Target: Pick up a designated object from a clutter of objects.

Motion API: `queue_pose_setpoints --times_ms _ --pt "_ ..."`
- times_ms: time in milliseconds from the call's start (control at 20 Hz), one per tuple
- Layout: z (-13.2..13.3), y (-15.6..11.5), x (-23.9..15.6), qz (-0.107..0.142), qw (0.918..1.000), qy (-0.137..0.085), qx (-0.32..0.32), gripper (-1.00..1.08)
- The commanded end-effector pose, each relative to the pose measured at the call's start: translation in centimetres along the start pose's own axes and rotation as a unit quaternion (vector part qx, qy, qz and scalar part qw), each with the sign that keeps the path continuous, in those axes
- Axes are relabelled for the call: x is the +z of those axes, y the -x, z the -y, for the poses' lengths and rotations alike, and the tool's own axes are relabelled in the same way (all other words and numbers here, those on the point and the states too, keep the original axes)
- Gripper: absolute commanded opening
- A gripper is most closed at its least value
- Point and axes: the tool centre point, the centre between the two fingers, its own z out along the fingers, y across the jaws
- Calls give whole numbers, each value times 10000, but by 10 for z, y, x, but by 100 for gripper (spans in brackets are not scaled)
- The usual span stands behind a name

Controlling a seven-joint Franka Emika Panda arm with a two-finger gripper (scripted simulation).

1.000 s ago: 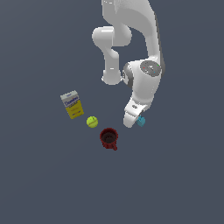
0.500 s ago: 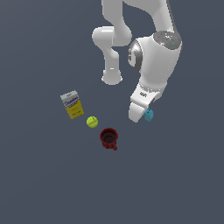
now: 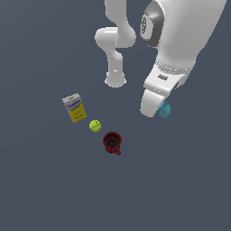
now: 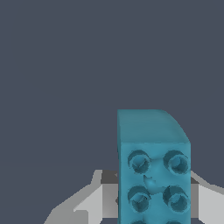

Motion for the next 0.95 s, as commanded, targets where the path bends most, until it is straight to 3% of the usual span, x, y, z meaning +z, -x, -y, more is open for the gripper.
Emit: queue_pose_setpoints --times_ms 0,450,900 --pt "-4 -6 -19 2 10000 0 1 -100" --pt "-15 -19 -60 5 10000 4 6 -100" --pt "-19 -23 -70 7 10000 5 8 -100"
